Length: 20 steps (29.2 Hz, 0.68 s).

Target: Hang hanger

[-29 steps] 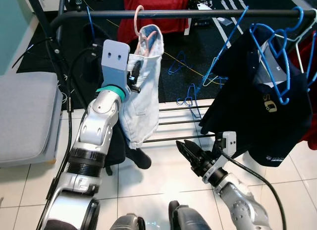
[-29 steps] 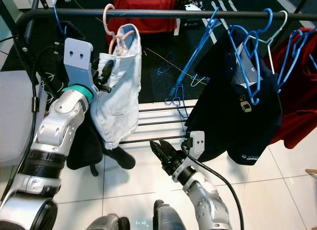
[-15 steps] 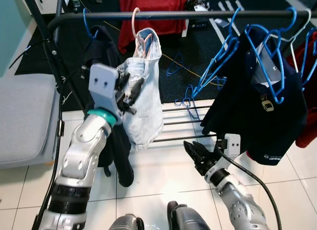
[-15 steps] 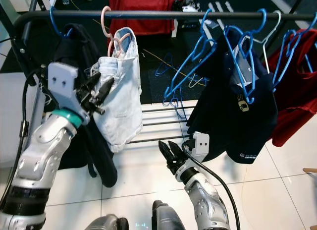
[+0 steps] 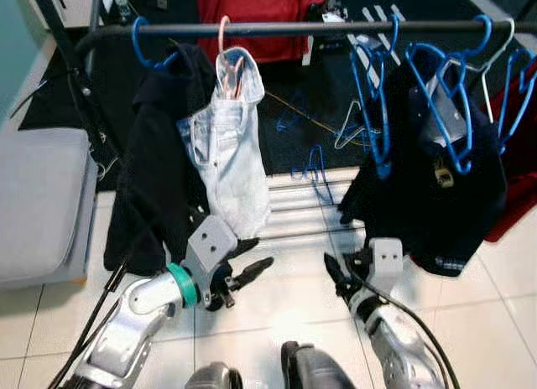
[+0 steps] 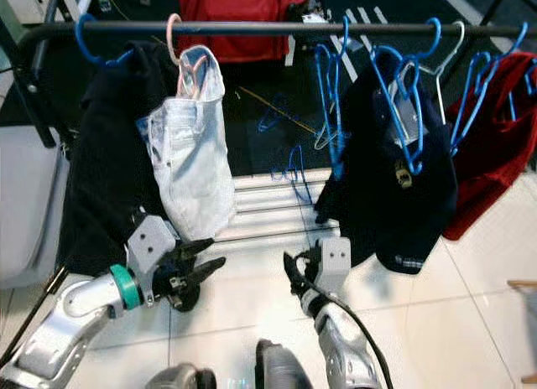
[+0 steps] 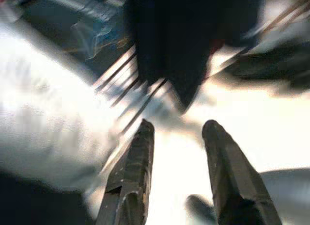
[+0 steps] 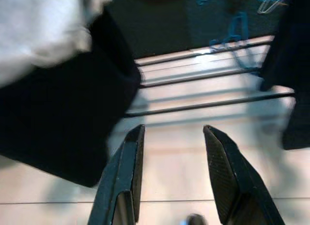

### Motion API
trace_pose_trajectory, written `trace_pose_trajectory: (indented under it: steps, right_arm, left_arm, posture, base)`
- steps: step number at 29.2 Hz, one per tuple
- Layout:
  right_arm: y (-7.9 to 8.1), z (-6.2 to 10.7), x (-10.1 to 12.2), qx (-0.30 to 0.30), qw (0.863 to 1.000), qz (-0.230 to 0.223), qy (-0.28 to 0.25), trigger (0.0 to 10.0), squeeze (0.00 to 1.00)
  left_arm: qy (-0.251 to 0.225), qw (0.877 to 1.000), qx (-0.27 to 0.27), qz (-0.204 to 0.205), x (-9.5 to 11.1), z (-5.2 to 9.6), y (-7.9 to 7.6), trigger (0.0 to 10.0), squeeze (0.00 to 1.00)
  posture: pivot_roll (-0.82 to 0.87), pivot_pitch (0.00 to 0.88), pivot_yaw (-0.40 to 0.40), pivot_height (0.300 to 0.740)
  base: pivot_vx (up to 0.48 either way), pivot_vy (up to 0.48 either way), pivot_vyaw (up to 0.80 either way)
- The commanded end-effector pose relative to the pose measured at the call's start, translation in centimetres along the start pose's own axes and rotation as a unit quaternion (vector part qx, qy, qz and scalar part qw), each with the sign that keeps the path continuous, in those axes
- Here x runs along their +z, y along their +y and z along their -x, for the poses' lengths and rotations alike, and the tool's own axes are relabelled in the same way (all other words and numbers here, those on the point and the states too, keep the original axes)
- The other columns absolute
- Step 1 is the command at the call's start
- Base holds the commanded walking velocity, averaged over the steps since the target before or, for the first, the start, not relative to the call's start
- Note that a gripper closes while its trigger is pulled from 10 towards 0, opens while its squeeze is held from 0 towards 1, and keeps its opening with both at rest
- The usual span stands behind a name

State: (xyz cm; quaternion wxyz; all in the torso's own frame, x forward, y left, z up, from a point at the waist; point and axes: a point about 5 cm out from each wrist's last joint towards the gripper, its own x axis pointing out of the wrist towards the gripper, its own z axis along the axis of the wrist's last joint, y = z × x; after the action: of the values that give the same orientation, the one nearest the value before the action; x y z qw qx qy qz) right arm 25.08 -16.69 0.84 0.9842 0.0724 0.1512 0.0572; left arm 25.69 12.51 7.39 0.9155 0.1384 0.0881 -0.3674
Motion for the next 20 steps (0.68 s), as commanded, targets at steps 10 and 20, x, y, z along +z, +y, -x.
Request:
trace_pose_trajectory:
  steps: [10, 20]
  right_arm:
    - [-1.0, 1.3, -4.8, -0.027, 0.992, 0.06, 0.107, 10.0, 0.0]
    - [0.0, 1.5, -7.1, 0.004, 0.98, 0.104, 0.167, 10.0, 0.0]
  left_arm:
    - [0.194, 0.97, 0.145, 0.027, -9.5, 1.9, -0.3, 10.0, 0.0]
    - [0.302, 0.937, 0.164, 0.066, -15.0, 4.6, -2.6, 10.0, 0.0]
  posture:
    - [-0.08, 0.1, 0.035, 0.74]
    - [-0.07, 0.084, -0.002, 0.74]
  base:
    - [0.0, 0.0, 0.0]
    - [0.0, 0.0, 0.0]
